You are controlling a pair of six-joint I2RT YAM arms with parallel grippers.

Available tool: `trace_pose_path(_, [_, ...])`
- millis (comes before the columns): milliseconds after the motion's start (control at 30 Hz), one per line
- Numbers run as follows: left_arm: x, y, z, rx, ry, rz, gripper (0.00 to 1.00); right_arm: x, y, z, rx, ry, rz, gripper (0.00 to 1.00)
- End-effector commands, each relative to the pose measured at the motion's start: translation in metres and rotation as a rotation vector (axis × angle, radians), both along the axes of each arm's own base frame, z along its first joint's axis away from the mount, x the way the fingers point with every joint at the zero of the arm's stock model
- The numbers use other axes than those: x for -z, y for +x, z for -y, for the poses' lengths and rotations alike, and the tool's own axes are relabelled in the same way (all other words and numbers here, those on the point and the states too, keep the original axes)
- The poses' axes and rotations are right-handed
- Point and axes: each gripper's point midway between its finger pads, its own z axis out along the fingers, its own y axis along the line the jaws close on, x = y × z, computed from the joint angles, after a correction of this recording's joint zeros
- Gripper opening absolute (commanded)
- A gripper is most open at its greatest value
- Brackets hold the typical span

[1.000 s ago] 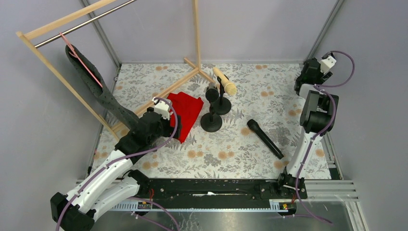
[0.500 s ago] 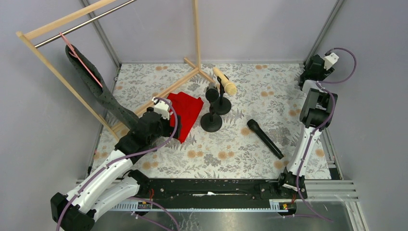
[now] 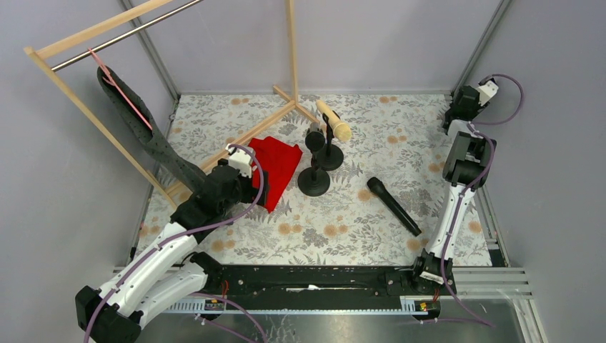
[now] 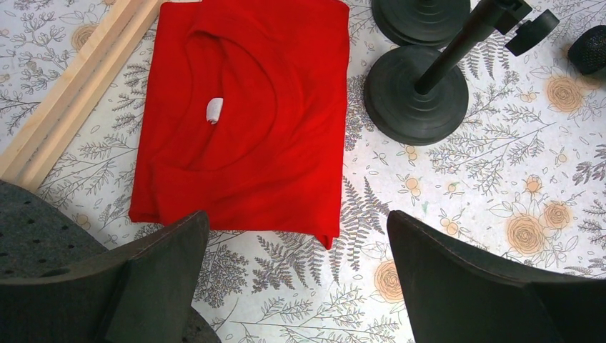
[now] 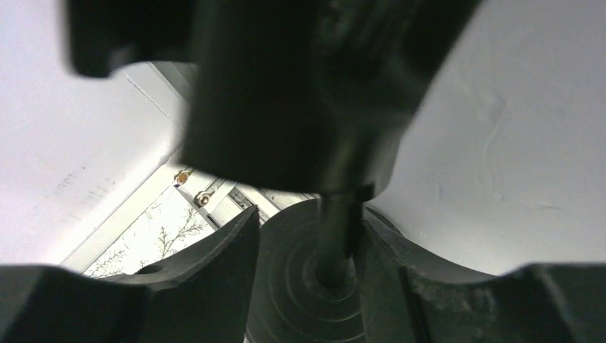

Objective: Attach the microphones to the stand

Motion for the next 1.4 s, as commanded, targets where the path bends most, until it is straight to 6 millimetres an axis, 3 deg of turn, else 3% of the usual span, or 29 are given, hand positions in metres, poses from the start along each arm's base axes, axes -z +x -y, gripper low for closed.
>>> trace_pose_path(0, [-0.012, 0.009, 0.004, 0.007, -0.023, 0.053, 0.99, -0.026, 0.014, 0.005, -0.006, 0.000, 0.079, 0.51])
trace_pose_path(167, [-0.012, 0.008, 0.004, 0.007, -0.024, 0.053, 0.99, -0.028, 0.014, 0.004, -0.014, 0.002, 0.090, 0.34])
trace_pose_path(333, [-0.013, 0.008, 0.005, 0.011, -0.026, 0.053, 0.99, -0.049, 0.013, -0.005, -0.071, -0.033, 0.193, 0.00])
trace_pose_path(533, [-0.014, 0.008, 0.005, 0.015, -0.027, 0.053, 0.99, -0.104, 0.004, -0.010, -0.103, -0.129, 0.303, 0.00])
trace_pose_path(633, [-0.014, 0.007, 0.006, 0.021, -0.031, 0.053, 0.99, -0.146, -0.005, -0.015, -0.120, -0.171, 0.361, 0.00])
trace_pose_path(867, [-0.017, 0.006, 0.008, 0.030, -0.039, 0.057, 0.99, -0.219, -0.033, -0.039, -0.172, -0.180, 0.481, 0.00])
trace_pose_path(1033, [-0.021, 0.005, 0.007, 0.029, -0.046, 0.067, 0.99, -0.256, -0.060, -0.069, -0.231, -0.181, 0.522, 0.00])
trace_pose_path(1233, [-0.029, 0.003, 0.006, 0.035, -0.060, 0.086, 0.99, -0.286, -0.113, -0.106, -0.229, -0.065, 0.558, 0.00])
trace_pose_path(1367, [-0.036, 0.000, 0.009, 0.045, -0.090, 0.102, 0.99, -0.294, -0.149, -0.155, -0.317, -0.025, 0.542, 0.00])
